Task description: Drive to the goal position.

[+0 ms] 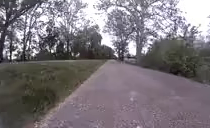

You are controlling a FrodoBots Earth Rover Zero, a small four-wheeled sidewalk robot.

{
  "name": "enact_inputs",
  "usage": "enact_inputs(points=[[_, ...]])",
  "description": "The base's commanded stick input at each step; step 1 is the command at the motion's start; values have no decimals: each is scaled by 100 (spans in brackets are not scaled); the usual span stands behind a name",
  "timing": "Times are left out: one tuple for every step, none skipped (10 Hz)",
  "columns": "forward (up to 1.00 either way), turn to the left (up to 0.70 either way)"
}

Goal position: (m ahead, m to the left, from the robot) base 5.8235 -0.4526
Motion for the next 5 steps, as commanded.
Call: enact_inputs(points=[[100, 0], [100, 0], [100, 0], [100, 0], [100, 0]])
